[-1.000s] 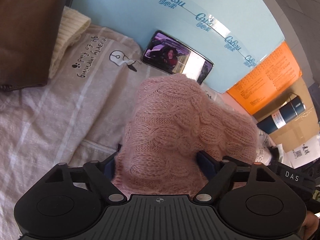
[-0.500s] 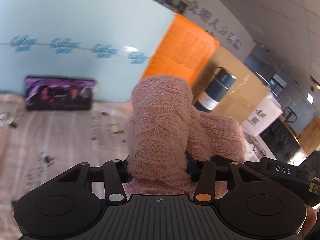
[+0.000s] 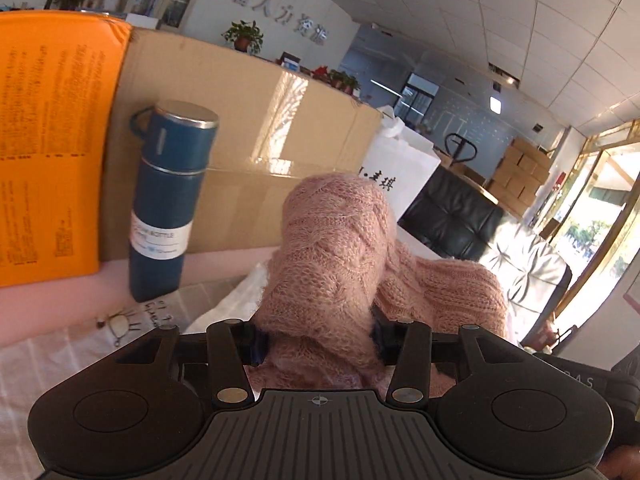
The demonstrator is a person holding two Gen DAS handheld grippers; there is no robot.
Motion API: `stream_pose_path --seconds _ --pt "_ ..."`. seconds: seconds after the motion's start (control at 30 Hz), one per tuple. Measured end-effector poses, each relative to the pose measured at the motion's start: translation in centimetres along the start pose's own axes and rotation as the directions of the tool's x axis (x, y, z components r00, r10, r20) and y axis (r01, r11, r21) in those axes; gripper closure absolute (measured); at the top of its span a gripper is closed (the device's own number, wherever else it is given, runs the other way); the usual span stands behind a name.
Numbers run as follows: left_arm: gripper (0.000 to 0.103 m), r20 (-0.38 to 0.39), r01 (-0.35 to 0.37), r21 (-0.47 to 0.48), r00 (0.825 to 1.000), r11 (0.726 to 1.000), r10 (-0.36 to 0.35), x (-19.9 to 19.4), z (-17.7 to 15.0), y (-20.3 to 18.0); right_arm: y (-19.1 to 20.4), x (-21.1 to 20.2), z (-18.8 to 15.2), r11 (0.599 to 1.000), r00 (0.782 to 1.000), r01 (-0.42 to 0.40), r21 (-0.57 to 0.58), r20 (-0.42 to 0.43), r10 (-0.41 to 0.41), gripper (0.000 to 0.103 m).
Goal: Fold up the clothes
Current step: 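Lift the folded cardigan with both grippers and place it on the white shirt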
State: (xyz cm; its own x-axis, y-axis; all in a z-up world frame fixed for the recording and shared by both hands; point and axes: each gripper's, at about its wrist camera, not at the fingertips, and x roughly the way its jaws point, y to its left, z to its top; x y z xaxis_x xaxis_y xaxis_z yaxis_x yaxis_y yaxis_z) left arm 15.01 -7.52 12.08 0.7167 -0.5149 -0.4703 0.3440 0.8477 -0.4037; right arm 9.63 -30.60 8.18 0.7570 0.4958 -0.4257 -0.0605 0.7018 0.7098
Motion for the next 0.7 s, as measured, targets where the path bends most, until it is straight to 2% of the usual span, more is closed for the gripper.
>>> stream_pose_path --seconds 0.23,0.4,0.43,0.47,0.53,0.7 --pt "0.058 -0.095 -0.007 0.033 0.995 0.999 0.01 4.9 -0.8 0.4 -4.3 -0.4 2.5 0.991 0.99 0.117 0.069 0.066 -0.121 0.063" --pt "0.056 -0.138 -0.075 0.042 0.987 0.996 0.08 6.9 -2.1 1.4 -6.1 1.3 2.2 0.965 0.969 0.243 0.096 0.027 -0.247 0.059" --pt "0.048 -0.147 -0.093 0.044 0.984 0.995 0.098 7.3 -2.4 1.6 -6.4 1.7 2.1 0.957 0.961 0.274 0.099 0.013 -0.277 0.058" --pt "0.036 -0.155 -0.11 0.048 0.981 0.993 0.116 7.6 -2.7 1.9 -6.7 2.0 2.0 0.95 0.954 0.298 0.098 0.0 -0.299 0.054" --pt "0.028 -0.146 -0.122 0.074 0.98 0.99 0.132 7.1 -2.6 1.7 -7.2 2.6 1.7 0.934 0.939 0.344 0.097 -0.027 -0.343 0.047" --pt "0.022 -0.121 -0.154 0.141 0.978 0.978 0.172 6.0 -2.3 1.3 -8.4 3.8 0.8 0.906 0.913 0.408 0.116 -0.084 -0.4 0.033"
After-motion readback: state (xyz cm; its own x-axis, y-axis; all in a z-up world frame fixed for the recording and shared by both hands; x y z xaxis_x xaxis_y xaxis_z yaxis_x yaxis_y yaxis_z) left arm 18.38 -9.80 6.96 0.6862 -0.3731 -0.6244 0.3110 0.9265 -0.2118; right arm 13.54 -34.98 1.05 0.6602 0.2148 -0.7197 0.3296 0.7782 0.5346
